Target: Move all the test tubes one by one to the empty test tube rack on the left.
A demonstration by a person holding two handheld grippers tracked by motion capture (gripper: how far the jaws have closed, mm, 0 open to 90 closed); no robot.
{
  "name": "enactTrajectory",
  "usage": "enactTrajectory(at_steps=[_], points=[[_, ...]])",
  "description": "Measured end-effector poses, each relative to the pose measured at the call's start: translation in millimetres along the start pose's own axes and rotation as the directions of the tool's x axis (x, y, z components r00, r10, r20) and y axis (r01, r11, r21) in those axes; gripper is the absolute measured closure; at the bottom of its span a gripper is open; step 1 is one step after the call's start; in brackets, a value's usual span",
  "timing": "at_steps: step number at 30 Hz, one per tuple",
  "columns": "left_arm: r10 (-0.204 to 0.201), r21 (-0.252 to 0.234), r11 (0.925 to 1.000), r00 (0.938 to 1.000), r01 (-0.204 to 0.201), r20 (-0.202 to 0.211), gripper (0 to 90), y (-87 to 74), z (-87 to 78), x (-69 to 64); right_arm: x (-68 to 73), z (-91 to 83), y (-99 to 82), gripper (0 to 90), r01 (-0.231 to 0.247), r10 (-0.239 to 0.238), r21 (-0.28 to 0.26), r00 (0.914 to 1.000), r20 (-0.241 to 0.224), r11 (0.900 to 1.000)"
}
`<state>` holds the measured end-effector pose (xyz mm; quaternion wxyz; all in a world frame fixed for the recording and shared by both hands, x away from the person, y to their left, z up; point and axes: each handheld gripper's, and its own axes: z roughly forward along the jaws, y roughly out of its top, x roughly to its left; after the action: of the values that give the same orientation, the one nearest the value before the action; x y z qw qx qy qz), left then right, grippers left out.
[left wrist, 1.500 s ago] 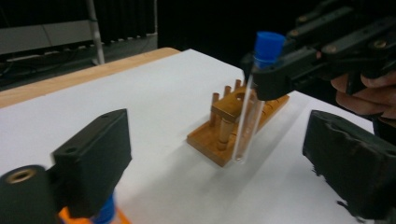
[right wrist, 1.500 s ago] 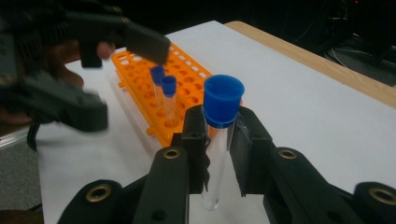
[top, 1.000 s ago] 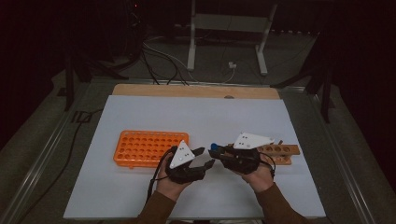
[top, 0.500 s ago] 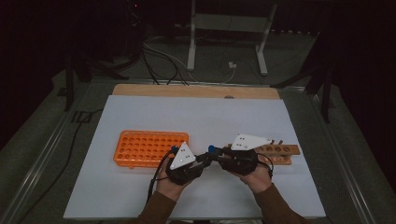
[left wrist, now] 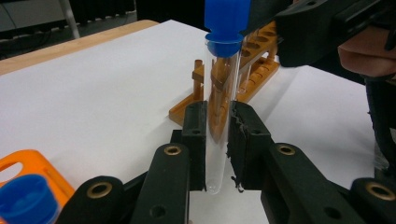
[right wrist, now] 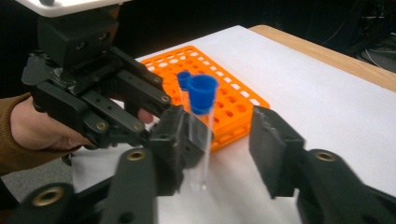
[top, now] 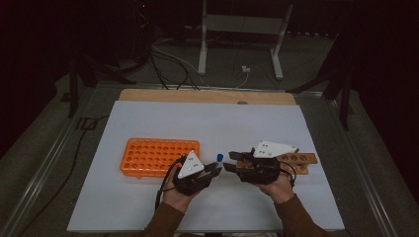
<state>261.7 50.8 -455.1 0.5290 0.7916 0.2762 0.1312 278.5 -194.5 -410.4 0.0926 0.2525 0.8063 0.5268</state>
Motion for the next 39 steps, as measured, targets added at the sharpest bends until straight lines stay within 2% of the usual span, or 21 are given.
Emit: enactTrajectory(at_steps=[7,15,26,39], points=[[-0.007,-0.003,1.0,1.0,0.007,-0.006,78.2,-1.3,-6.8,3.4,-8.2,-10.8,-6.2,32.6,-0.015,0.016,-0.007,0.9974,0.07,0.9999],[-0.012,-0.007,0.9999,0.9999,0.012,-0.01,78.3,-1.7,-15.4,7.7,-17.3,-21.0,-13.1,16.7,-0.033,0.034,-0.009,0.9866,0.16,0.9994],[-0.008,-0.012,0.9999,1.0,0.008,-0.003,78.3,-1.2,-25.2,13.0,-29.1,-37.0,-27.1,7.8,-0.051,0.052,-0.01,0.9704,0.236,0.9986],[-0.006,-0.002,1.0,0.9999,0.007,0.01,78.3,-1.8,-32.5,19.8,-41.5,-51.6,-30.1,0.8,-0.076,0.089,-0.06,0.9619,0.258,0.9953]])
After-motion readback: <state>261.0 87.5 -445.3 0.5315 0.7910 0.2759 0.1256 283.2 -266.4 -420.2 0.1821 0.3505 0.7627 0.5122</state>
